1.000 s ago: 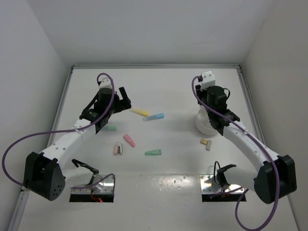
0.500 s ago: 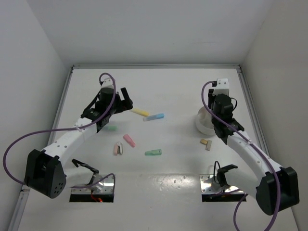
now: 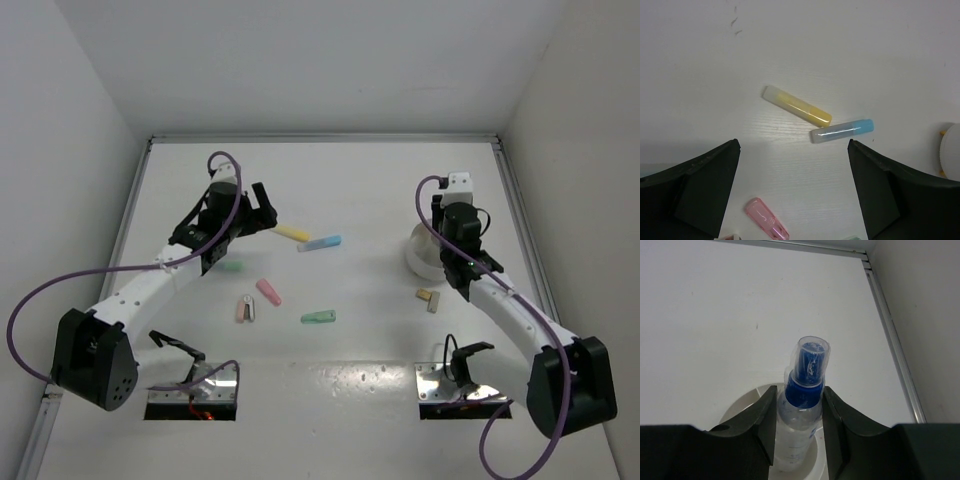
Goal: Sort the stationery into containers
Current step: Place the stationery in the storage box.
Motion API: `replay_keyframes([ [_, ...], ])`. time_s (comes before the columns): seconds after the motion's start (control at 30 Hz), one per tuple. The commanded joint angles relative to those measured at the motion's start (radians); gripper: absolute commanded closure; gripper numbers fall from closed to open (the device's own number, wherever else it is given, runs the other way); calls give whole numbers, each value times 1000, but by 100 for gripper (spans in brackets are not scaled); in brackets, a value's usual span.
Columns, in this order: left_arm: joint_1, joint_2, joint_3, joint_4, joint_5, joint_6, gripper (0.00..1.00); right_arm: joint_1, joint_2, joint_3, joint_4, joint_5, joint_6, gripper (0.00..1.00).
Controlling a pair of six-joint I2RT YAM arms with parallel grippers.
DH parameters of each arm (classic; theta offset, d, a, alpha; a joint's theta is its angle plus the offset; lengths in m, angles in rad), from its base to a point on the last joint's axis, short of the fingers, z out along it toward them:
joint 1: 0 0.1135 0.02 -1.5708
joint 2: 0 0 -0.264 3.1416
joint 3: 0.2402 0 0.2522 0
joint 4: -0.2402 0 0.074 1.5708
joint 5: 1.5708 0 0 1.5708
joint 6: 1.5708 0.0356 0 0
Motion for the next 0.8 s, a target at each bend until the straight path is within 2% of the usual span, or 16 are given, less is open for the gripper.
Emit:
replay_keyframes([
  [0.0, -3, 2, 36, 30, 9, -13, 5, -22, 3, -13, 74, -56, 37, 100],
  [0.2, -3, 12, 36, 30, 9, -13, 5, -40, 58, -4, 28, -127, 49, 95],
  [0.3, -3, 12, 36, 30, 9, -13, 5, -51, 58, -4, 2, -167, 49, 79],
  [0.43, -3, 21, 36, 30, 9, -13, 5, -51, 49, -4, -8, -185, 49, 75],
  [0.5, -3, 31, 36, 39, 38, -13, 10, -60, 40, 5, -20, -196, 49, 68],
  [0.63, -12, 99, 36, 48, 103, 7, 54, -60, 40, 15, -43, -205, 49, 59],
  [0.67, -24, 119, 45, 48, 114, 7, 70, -60, 40, 15, -43, -205, 49, 56],
  [0.73, -36, 159, 72, 16, 124, 16, 79, -69, 40, 24, -66, -216, 49, 51],
  [0.77, -52, 176, 73, 5, 124, 26, 79, -69, 40, 34, -66, -216, 49, 49],
])
